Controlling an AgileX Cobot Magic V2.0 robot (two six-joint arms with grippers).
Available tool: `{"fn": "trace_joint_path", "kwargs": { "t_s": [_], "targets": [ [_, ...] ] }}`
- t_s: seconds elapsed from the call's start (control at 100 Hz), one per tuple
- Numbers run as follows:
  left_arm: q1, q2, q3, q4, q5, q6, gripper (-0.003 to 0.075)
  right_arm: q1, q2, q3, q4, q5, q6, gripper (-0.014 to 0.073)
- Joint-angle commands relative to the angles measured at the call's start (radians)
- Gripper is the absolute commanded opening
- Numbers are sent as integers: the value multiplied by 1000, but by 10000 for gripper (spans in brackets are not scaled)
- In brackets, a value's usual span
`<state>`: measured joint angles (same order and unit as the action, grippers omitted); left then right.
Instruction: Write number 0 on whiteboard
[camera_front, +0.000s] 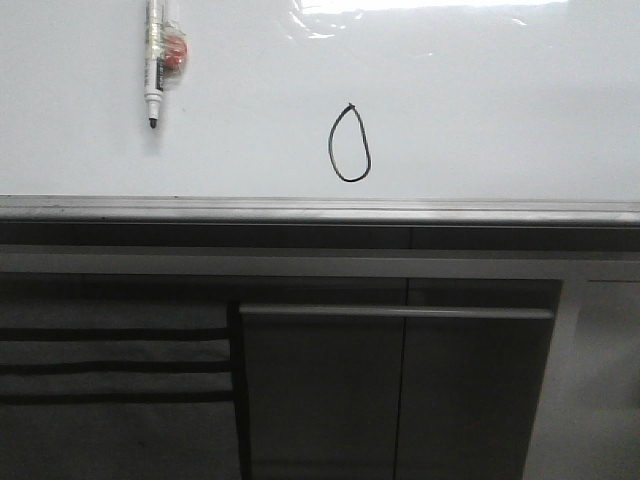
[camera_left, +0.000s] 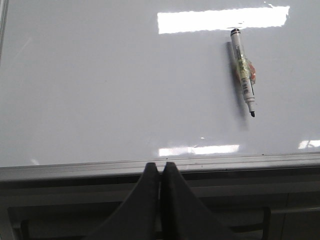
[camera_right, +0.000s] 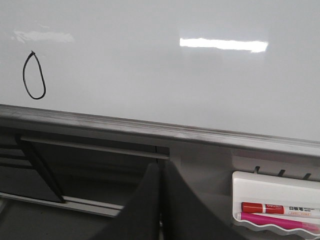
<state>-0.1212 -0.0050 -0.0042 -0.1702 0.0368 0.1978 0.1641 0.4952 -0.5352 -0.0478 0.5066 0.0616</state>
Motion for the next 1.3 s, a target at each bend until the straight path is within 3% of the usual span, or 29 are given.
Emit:
{"fn": "trace_joint_path", "kwargs": {
  "t_s": [0.0,0.32,0.45,0.62,0.81,0.96,1.29],
  "targets": [
    [1,-25,24,-8,-76,-10,-20,-5,3,-25,-10,-75,0,-73],
    [1,-25,24,-8,-76,-10,-20,-5,3,-25,-10,-77,0,-73],
    [1,-25,24,-8,-76,-10,-20,-46,-104,40,22,-123,0,-73],
    [1,-25,24,-8,-76,-10,-20,-147,-300,269,74,-352,0,-73],
    [1,-25,24,-8,-76,-10,-20,-153,-428,497,77,-591,0,-73],
    [1,-25,24,-8,-76,-10,-20,-153,-529,556,77,-545,3,-73],
    [1,-25,24,-8,-76,-10,-20,-154,-524,556,77,-548,3,-73]
  ]
}}
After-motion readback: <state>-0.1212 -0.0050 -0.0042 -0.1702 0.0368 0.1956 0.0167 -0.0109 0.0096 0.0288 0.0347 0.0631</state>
